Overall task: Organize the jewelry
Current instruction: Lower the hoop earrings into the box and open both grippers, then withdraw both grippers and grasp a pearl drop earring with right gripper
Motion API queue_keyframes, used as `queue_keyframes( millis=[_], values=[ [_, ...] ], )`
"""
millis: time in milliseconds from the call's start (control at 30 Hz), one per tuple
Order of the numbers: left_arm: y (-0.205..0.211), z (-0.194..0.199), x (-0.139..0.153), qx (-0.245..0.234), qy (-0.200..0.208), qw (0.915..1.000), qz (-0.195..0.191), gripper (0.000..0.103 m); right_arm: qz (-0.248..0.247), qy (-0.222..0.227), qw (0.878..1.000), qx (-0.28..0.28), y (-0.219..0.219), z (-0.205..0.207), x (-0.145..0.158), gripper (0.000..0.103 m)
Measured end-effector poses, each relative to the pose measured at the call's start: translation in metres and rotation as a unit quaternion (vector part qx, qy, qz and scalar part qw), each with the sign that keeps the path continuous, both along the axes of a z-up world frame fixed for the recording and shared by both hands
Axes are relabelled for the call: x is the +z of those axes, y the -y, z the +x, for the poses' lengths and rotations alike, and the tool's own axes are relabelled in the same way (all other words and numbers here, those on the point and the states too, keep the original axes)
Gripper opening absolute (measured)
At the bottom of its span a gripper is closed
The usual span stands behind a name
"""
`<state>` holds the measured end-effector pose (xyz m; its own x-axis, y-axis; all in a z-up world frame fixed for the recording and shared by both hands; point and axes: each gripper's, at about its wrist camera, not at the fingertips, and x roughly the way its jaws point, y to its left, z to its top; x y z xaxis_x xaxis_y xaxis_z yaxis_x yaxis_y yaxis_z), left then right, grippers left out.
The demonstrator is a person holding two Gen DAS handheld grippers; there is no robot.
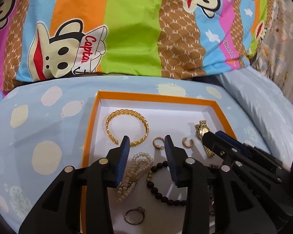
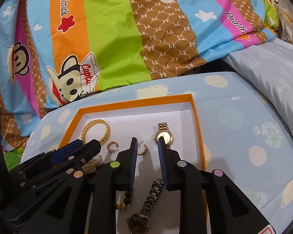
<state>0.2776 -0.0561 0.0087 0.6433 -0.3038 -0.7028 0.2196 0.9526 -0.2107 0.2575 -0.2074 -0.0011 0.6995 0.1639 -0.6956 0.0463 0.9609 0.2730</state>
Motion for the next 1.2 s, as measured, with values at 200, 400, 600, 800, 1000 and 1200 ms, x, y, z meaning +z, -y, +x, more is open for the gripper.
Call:
queue_keyframes(
  millis=[200,400,600,800,1000,1200],
  values=[
    [-0.022,-0.008,0.025,0.023,0.037,0.9984,-0.035,0.051,-0.013,0.017,1.0,-0.01,0.007,-0.013,0.014,0.028],
    [-0.05,-0.042,0.053,0.032,0.06,0.9976,-0.015,0.051,-0.018,0.035,0.999,-0.013,0.017,-0.058,0.037,0.03],
    [-0.068,-0.097,0.048,0.023,0.063,0.9976,0.02,0.051,-0.029,0.045,0.998,-0.015,0.016,-0.116,0.042,0.036],
    [-0.069,-0.131,0.016,0.016,0.027,0.9991,0.029,0.051,-0.027,0.022,0.999,-0.007,0.001,-0.157,0.021,0.036],
    [-0.061,-0.149,-0.006,0.011,0.002,0.9991,0.04,0.051,-0.011,-0.004,1.0,0.016,-0.021,-0.169,0.003,0.036],
    [-0.062,-0.163,-0.011,0.014,-0.007,0.9993,0.034,0.051,-0.022,-0.027,0.999,0.029,-0.041,-0.169,-0.008,0.037]
  ],
)
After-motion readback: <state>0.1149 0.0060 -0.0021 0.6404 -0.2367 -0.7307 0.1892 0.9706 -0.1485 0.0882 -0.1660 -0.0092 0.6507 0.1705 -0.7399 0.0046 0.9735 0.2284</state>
